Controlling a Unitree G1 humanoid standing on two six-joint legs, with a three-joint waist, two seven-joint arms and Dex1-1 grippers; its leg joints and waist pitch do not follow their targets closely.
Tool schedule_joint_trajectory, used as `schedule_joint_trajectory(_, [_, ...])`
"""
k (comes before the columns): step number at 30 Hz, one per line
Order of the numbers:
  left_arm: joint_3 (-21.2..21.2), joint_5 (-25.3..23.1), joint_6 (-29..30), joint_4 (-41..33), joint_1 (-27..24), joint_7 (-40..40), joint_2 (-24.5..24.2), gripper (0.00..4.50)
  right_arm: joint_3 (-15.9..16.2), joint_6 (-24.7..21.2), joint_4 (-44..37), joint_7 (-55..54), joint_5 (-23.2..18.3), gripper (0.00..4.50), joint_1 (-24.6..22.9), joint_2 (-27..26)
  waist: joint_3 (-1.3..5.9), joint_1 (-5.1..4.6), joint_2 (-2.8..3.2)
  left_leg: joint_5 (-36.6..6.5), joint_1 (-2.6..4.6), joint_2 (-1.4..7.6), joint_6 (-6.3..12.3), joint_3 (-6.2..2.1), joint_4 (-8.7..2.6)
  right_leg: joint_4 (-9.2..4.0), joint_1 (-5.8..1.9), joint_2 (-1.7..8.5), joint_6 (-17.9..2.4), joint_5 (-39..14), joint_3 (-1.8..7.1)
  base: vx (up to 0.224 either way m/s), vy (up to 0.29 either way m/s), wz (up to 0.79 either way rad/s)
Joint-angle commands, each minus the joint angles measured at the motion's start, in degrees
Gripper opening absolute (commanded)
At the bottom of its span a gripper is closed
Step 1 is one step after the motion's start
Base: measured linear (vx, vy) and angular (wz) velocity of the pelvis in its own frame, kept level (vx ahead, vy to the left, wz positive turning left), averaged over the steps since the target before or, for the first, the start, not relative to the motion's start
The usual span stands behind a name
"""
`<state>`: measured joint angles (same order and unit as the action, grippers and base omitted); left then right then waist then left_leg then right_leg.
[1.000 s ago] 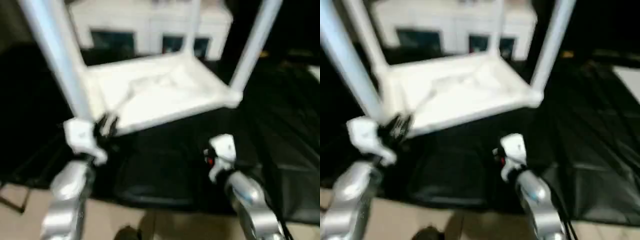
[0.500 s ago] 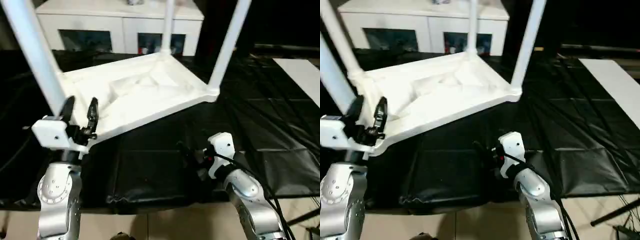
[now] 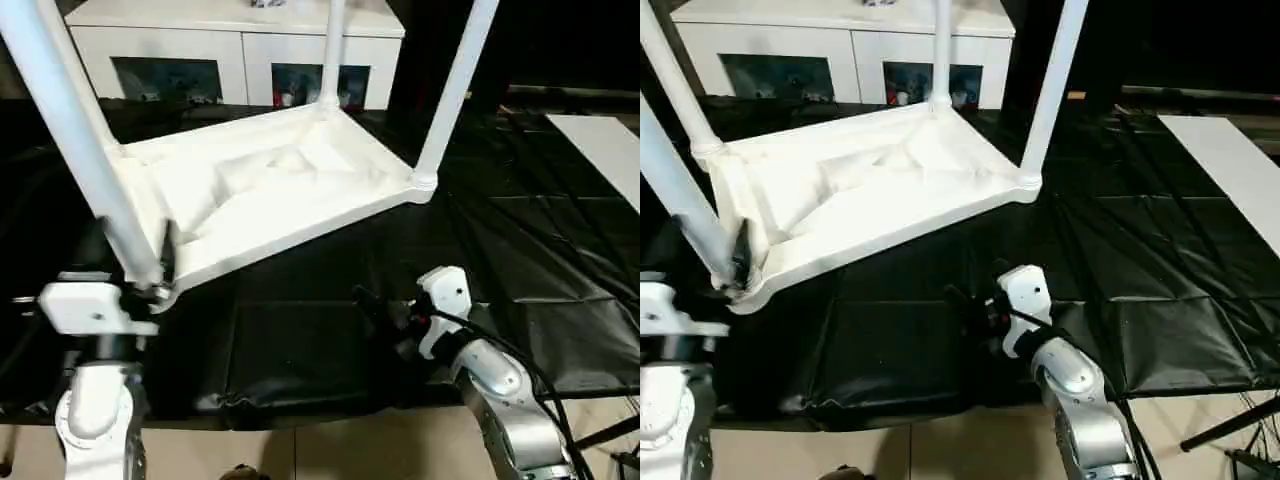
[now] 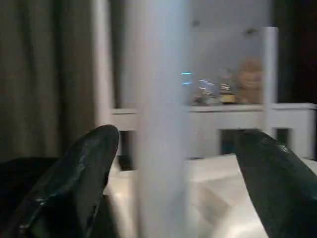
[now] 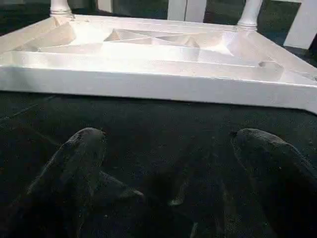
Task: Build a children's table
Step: Rotate table base
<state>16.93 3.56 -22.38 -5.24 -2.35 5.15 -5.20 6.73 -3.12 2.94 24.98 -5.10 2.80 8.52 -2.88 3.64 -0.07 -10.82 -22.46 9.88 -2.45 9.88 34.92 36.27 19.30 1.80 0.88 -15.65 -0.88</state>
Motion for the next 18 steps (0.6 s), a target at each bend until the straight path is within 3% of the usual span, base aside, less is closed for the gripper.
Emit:
schedule_joint_trajectory(1, [0.6,1.5,1.1,1.3,0.8,-0.5,-0.2,4.4,-0.1,0.6,0.0,0.5,-0.8,4.5,0.1,0.2,2.64,0.24,0.15,-13.3,1.57,4.12,-0.2,-2.26,-5.34,-4.17,-0.11,6.04,-8.7,4.6,2.56,0.0,0.0,0.0])
schedule_joint_trajectory(2, [-0.4,5.6,2.8,3.4,3.0,3.5,-1.4,4.4,0.0,0.6,0.3,0.5,-0.8,4.5,0.3,0.2,2.68,0.28,-0.08,-12.8,1.6,4.14,-0.16,-2.23,-5.31,-4.12,-0.08,6.0,-8.7,5.3,2.53,0.0,0.0,0.0])
schedule_joint_trajectory(3, [-1.0,7.5,3.7,4.3,4.0,5.5,-1.9,4.4,0.0,0.6,0.6,0.5,-0.7,4.5,0.4,0.2,2.68,0.47,0.05,-12.6,1.7,3.97,-0.31,-2.17,-5.26,-4.07,0.07,6.05,-8.6,4.8,2.57,0.0,0.0,0.0])
schedule_joint_trajectory(6, [-2.9,11.1,7.5,7.6,7.0,11.1,-3.4,4.4,0.2,0.6,1.2,0.7,-0.6,4.5,0.8,0.3,2.87,1.16,-0.01,-12.7,1.96,3.93,-1.4,-2.0,-5.28,-4.02,0.37,5.92,-8.3,4.0,2.63,0.0,0.0,0.0])
schedule_joint_trajectory(8, [-3.7,11.2,9.1,10.0,8.7,13.6,-4.4,4.4,0.5,0.5,1.5,0.9,-0.2,4.5,1.1,0.5,2.93,1.37,0.15,-12.1,2.05,3.9,-1.87,-1.89,-5.33,-3.81,0.48,5.74,-8.0,6.3,2.58,0.0,0.0,0.0])
schedule_joint_trajectory(9, [-4.8,12.1,13.3,12.0,10.3,17.1,-5.3,4.4,0.6,0.5,1.7,1.0,0.1,4.5,1.4,0.6,3.01,1.46,0.21,-11.9,2.13,3.86,-2.09,-1.85,-5.25,-3.64,0.49,5.73,-7.9,7.3,2.56,0.0,0.0,0.0])
schedule_joint_trajectory(13, [-7.9,14.5,18.2,12.7,11.1,24.2,-7.1,4.4,0.4,0.6,1.7,0.8,0.3,4.5,1.6,0.7,3.03,1.64,0.28,-12.3,2.13,3.99,-2.42,-1.81,-5.34,-3.63,0.35,5.95,-8.5,7.4,2.53,0.0,0.0,0.0])
schedule_joint_trajectory(14, [-9.7,14.9,19.9,12.5,11.0,27.2,-8.3,4.4,0.2,0.7,1.8,0.7,0.4,4.5,1.7,0.9,3.07,1.82,0.9,-12.3,2.18,3.98,-2.55,-1.82,-5.35,-3.55,0.5,5.98,-8.5,7.5,2.58,0.0,0.0,0.0])
schedule_joint_trajectory(16, [-11.8,17.2,24.0,11.4,10.5,30.9,-9.8,4.4,0.0,0.8,1.7,0.6,0.5,4.5,1.6,1.0,3.13,1.97,0.58,-12.6,2.35,3.89,-2.82,-1.69,-5.37,-3.46,0.6,5.71,-8.4,7.5,2.5,0.0,0.0,0.0])
schedule_joint_trajectory(17, [-14.8,19.5,28.4,9.3,9.6,36.1,-12.3,4.4,-0.3,0.9,1.7,0.0,0.9,4.5,1.6,1.4,3.18,2.14,0.62,-12.3,2.31,3.86,-2.98,-1.68,-5.42,-3.34,0.57,5.79,-8.5,7.4,2.46,0.0,0.0,0.0])
schedule_joint_trajectory(18, [-16.5,21.6,32.2,7.4,9.2,38.9,-13.8,4.4,-0.5,0.8,2.1,-0.9,2.0,4.5,1.8,2.0,3.13,2.1,1.28,-12.5,2.28,3.84,-3.17,-1.73,-5.5,-3.3,0.69,5.7,-8.6,7.2,2.45,0.0,0.0,0.0])
